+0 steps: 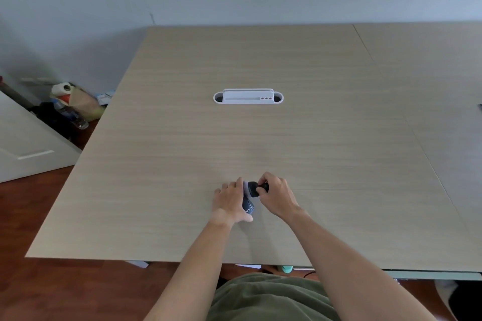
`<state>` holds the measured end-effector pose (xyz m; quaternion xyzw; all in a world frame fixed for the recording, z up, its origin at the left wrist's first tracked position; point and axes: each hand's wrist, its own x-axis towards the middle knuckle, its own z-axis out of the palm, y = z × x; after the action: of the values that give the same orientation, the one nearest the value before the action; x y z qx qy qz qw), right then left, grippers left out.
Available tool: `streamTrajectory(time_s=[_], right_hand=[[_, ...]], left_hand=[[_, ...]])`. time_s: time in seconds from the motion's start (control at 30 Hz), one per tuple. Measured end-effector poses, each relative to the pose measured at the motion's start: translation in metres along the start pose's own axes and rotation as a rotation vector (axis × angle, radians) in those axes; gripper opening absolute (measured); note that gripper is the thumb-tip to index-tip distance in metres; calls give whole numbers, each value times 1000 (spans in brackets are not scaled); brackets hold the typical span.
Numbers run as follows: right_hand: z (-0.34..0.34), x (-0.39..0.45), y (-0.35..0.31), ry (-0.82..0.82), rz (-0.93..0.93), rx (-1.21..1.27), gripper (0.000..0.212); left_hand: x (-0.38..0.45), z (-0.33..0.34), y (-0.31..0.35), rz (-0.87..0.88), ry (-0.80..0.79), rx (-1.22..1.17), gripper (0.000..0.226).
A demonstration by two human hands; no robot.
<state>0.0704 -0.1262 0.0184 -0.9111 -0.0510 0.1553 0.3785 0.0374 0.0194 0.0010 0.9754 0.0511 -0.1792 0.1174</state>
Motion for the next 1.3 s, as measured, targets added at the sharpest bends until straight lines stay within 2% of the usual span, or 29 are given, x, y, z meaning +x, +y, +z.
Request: streamTrajectory(time_s=[0.17, 0.27, 0.37, 0.5, 0.63, 0.73, 0.83, 0.93, 1.0, 1.13, 1.23, 1.3], right_hand=[[0, -1, -2, -117, -6, -14, 7], [0, -1, 2, -69, 51, -99, 8], [-4, -1, 3, -2, 52, -47, 7], [-6, -2, 3, -88, 16, 51, 5], [-1, -4, 2, -145, 5, -9, 5], [1, -4, 3, -63, 23, -124, 8], [-1, -2, 2, 12, 27, -72, 5], [-5, 0, 2, -92, -7, 1, 4], [-7, 1, 4, -132, -18, -50, 5], [-6, 3, 9, 12, 1, -65, 5], [-7, 2, 5, -58, -56, 11, 3], [-5, 1, 3, -92, -56, -34, 3]], left_hand=[[2, 3, 12, -74, 23, -46, 86], [3, 2, 9, -78, 10, -95, 89], [4, 0, 1, -44, -26, -173, 93], [1, -1, -9, -35, -36, -238, 106], [-5, 0, 2, -187, 15, -189, 98], [-5, -2, 10, -274, 3, -234, 87], [-3, -3, 10, -281, -2, -303, 83], [-3, -1, 6, -256, -1, -367, 81], [-3, -1, 3, -243, 5, -408, 84], [-4, 0, 0, -238, 30, -447, 90], [-6, 1, 1, -290, 35, -451, 80], [-7, 1, 3, -333, 25, -455, 77]])
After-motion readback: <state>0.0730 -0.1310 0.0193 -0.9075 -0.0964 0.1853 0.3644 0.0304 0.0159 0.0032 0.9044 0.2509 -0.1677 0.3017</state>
